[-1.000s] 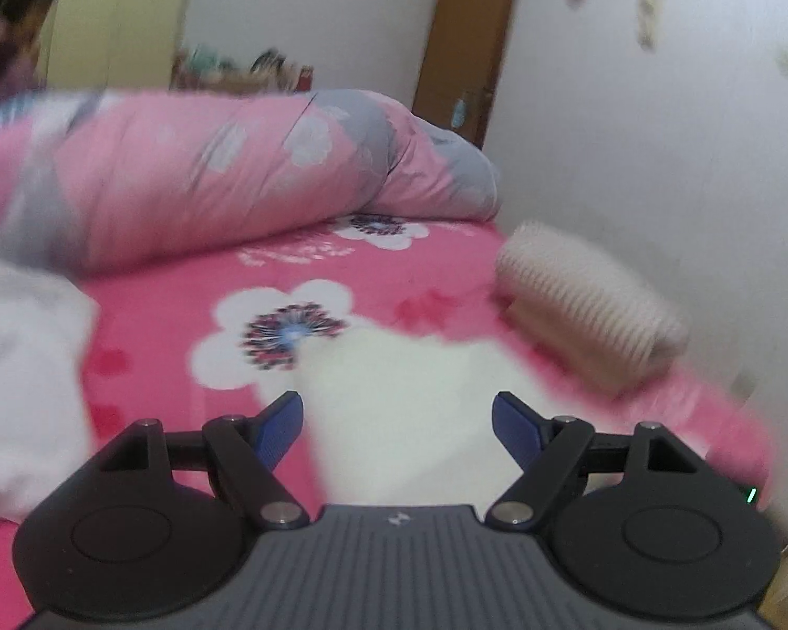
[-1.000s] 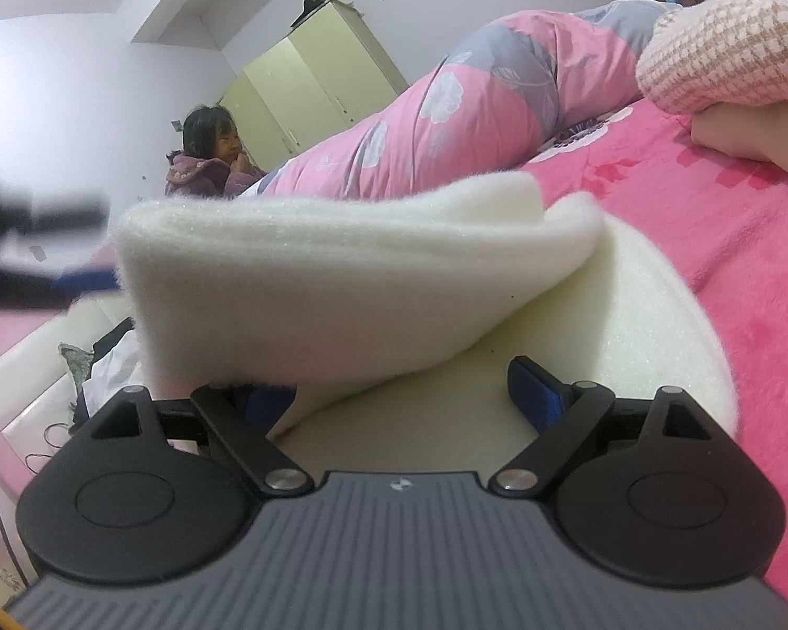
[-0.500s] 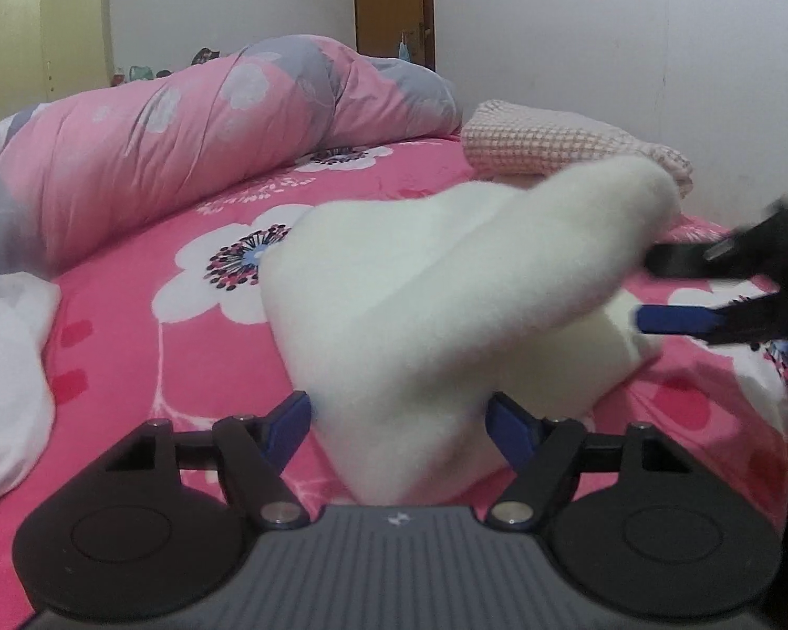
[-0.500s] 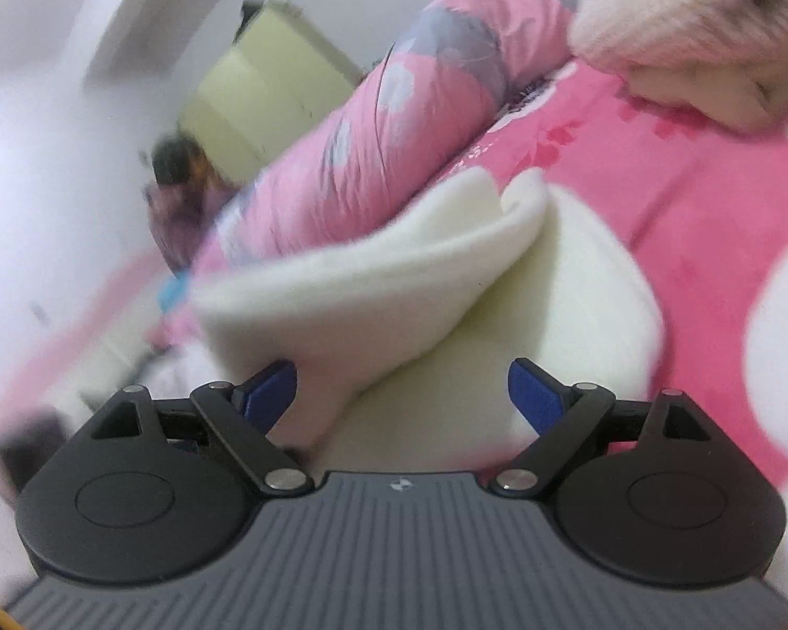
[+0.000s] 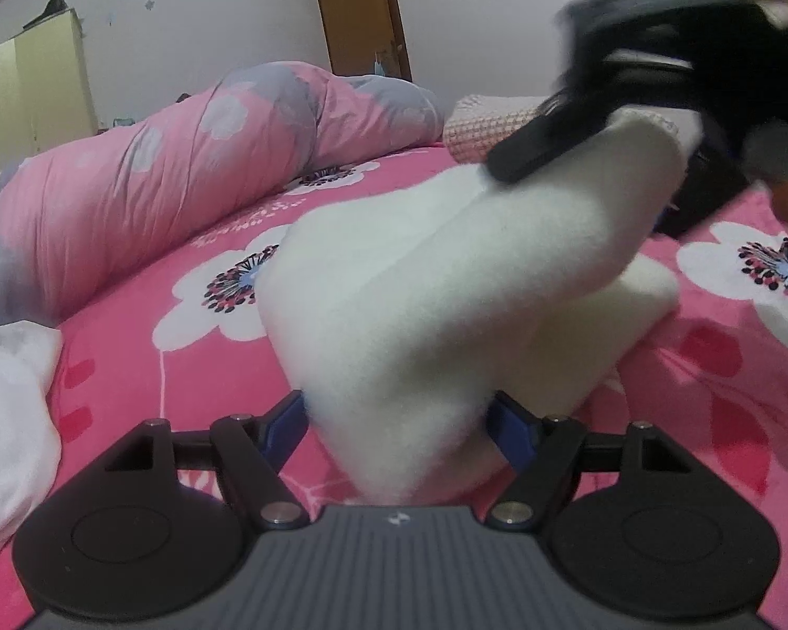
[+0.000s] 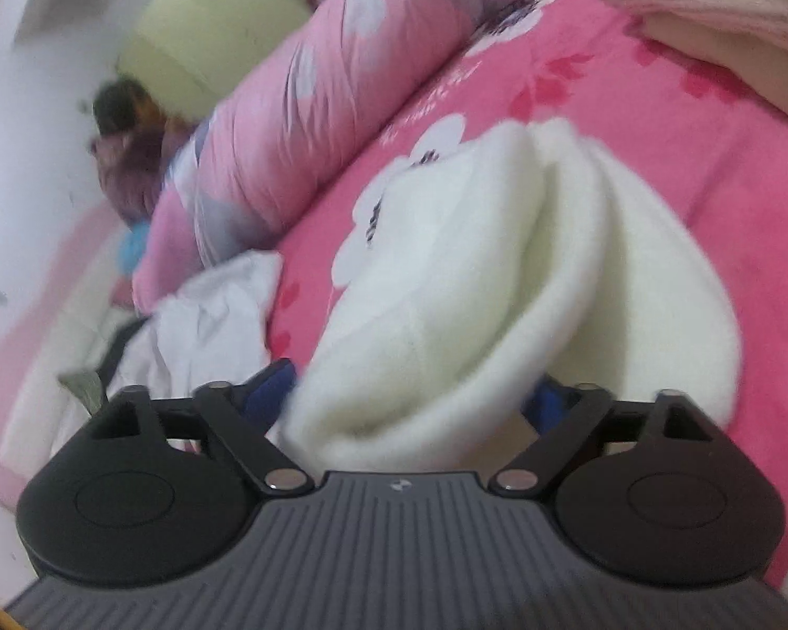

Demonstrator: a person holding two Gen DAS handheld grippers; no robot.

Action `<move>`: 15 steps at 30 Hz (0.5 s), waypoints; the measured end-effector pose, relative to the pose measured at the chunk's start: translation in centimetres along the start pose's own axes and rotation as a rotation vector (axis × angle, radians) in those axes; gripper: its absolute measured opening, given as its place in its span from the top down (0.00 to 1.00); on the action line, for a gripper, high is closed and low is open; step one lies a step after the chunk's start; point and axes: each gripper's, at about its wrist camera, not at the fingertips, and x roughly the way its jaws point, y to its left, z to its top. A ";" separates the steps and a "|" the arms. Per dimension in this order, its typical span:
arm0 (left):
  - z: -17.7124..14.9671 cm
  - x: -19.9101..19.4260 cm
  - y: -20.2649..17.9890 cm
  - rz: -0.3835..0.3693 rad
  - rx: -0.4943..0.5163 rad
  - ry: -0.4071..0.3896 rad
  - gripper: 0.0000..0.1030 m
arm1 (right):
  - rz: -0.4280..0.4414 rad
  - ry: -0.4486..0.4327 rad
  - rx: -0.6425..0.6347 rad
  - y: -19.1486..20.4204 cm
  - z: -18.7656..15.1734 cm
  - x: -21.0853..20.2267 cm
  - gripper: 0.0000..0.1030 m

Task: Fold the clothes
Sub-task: 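Grasp the folded sweater edge with both grippers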

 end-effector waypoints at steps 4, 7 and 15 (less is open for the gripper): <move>0.1 -1.0 -0.1 -0.004 0.036 -0.034 0.49 | -0.021 -0.010 -0.117 3.1 3.3 -0.1 0.63; 0.2 -1.6 -1.0 0.017 0.109 -0.064 0.56 | 0.014 -0.058 -0.289 5.0 4.4 -1.6 0.64; -0.5 -1.1 -3.1 0.040 0.270 -0.063 0.62 | -0.011 -0.008 -0.051 -7.7 1.5 -0.8 0.65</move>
